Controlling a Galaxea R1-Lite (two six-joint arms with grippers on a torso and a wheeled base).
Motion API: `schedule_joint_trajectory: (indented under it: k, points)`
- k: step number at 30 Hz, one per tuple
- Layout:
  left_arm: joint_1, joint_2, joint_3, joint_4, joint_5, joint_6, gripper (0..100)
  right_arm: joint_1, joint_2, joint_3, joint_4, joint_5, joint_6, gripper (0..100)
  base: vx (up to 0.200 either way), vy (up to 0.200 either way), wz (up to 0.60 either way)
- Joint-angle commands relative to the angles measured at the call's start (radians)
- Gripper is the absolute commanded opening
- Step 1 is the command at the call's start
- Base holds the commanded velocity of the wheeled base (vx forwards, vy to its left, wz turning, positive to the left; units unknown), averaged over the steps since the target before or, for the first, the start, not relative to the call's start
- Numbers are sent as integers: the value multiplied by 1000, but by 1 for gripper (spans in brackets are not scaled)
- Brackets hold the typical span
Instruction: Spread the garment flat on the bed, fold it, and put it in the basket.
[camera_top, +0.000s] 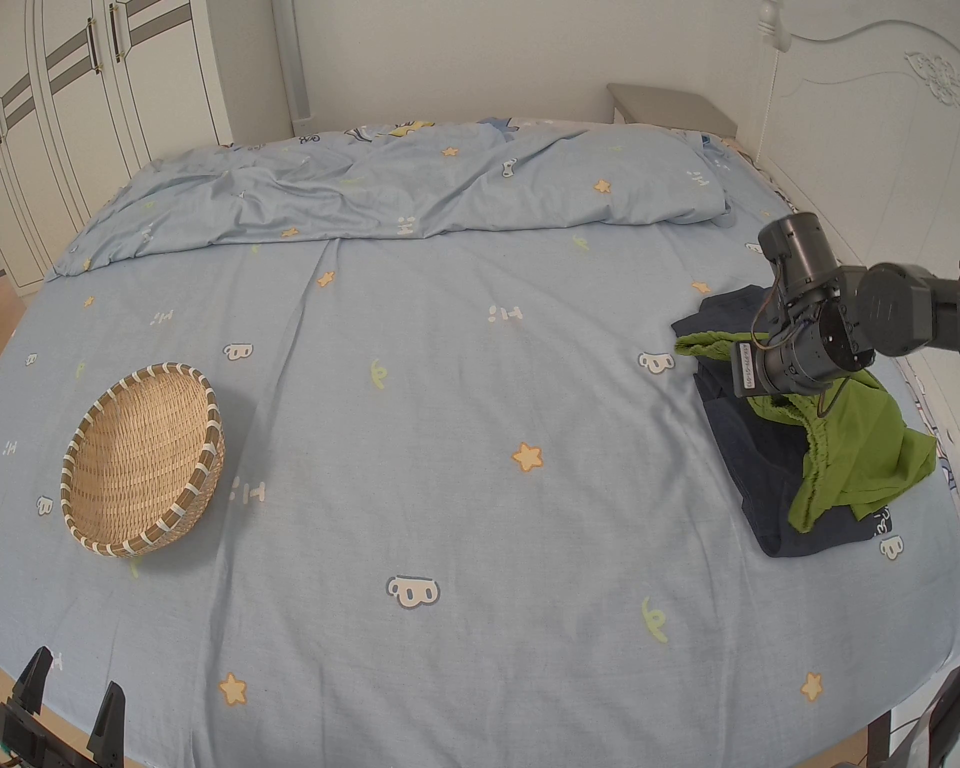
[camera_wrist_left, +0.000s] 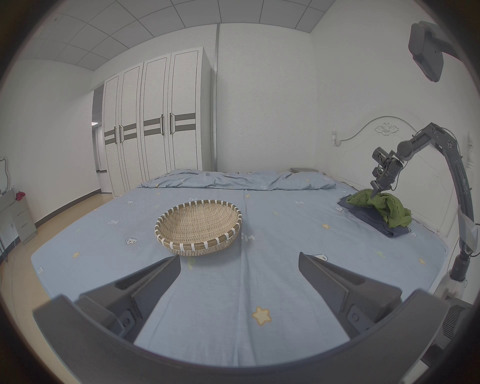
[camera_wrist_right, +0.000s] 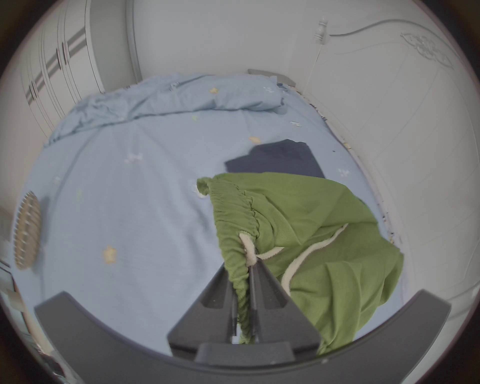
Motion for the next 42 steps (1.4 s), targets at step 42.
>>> schedule_joint_trajectory:
  k: [42]
  points:
    - [0,-16,16,0,1,0,100,418,124,-450,119,300,312,0,0,0,0]
